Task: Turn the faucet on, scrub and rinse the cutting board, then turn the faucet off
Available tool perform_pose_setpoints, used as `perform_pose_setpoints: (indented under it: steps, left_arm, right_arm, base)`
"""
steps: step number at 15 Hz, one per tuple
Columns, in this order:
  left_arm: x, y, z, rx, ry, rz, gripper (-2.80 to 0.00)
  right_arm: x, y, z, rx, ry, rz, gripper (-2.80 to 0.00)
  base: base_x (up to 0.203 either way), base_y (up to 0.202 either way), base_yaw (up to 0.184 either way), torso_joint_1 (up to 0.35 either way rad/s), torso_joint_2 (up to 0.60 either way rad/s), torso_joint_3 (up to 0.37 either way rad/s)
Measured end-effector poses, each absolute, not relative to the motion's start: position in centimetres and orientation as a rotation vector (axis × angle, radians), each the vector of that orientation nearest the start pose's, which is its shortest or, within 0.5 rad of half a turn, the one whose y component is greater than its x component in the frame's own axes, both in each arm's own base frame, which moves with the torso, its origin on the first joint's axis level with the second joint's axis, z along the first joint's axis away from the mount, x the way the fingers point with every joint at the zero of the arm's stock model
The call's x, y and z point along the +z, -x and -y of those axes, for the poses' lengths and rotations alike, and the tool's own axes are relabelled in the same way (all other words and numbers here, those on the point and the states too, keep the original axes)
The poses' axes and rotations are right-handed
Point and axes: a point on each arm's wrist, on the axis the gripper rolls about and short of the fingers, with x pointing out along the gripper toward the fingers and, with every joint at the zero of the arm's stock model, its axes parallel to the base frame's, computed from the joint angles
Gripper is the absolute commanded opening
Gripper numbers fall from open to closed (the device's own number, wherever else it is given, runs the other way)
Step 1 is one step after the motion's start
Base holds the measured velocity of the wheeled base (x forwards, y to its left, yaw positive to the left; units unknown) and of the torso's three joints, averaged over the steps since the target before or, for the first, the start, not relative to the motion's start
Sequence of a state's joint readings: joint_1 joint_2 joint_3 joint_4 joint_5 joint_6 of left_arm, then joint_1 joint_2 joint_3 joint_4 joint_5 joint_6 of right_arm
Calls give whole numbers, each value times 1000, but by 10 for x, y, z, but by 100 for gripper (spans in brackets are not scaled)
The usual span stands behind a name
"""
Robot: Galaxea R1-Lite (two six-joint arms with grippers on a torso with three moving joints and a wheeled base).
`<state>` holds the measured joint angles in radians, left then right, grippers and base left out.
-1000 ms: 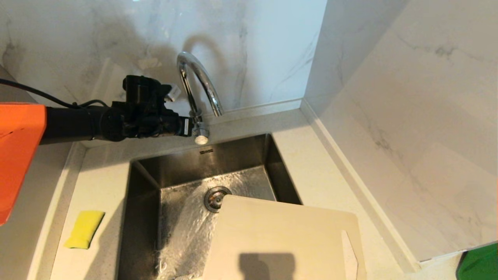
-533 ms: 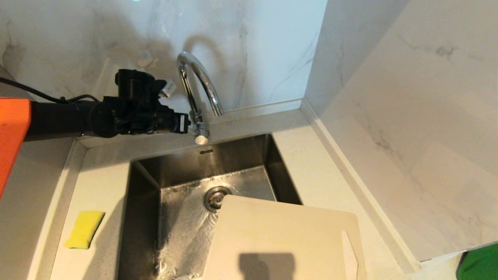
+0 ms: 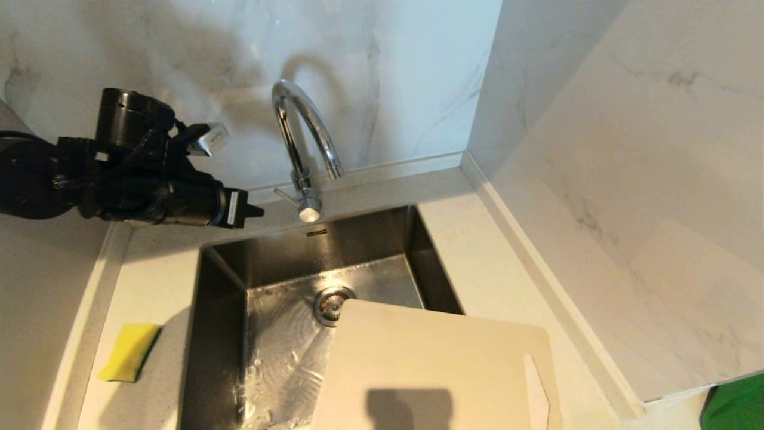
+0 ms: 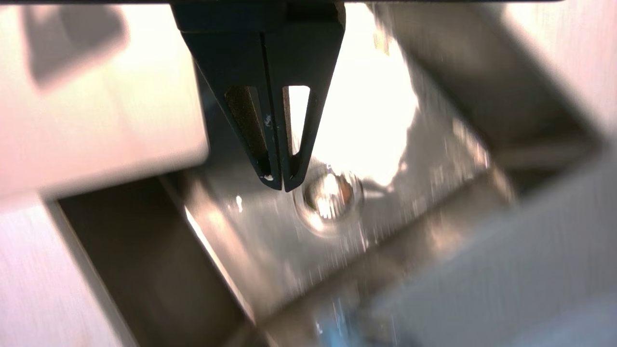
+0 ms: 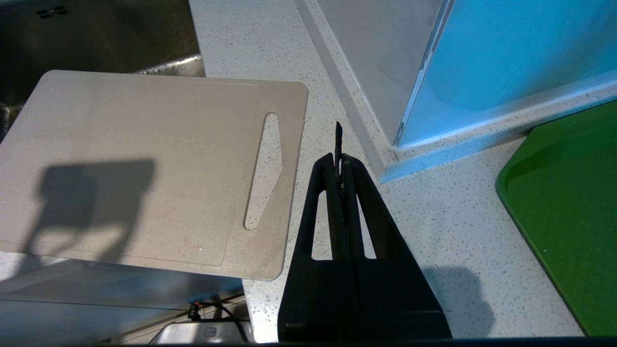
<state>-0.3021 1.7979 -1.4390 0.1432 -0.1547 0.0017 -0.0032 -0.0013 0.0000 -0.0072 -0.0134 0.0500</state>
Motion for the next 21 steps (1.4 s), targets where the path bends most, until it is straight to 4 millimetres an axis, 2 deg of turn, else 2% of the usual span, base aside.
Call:
perform_pose_setpoints:
  steps: [3, 6, 10, 12, 16, 19, 21]
  left_arm:
    - [251, -289, 93, -432, -51, -535, -280]
    - [256, -256, 82, -391, -66, -519, -280]
    - [264, -231, 71, -327, -77, -451, -280]
    - [264, -221, 56, -281, -77, -436, -280]
    - [249, -184, 15, -184, -144, -443, -280]
    - [238, -153, 4, -126, -139, -431, -280]
    - [218, -131, 3, -103, -137, -434, -280]
  right_arm:
    - [76, 23, 0, -16, -50, 9, -280]
    - [76, 23, 0, -16, -50, 9, -280]
    - [76, 23, 0, -16, -50, 9, -280]
    - [76, 23, 0, -16, -50, 9, -280]
    - [76, 23, 0, -16, -50, 9, -280]
    - [76, 23, 0, -16, -50, 9, -280]
    - [76, 23, 0, -17, -50, 9, -280]
  base:
    - [0, 0, 0, 0, 0, 0]
    - [0, 0, 0, 0, 0, 0]
    - [0, 0, 0, 0, 0, 0]
    - [0, 0, 0, 0, 0, 0]
    - [0, 0, 0, 0, 0, 0]
    - [0, 0, 0, 0, 0, 0]
    - [0, 0, 0, 0, 0, 0]
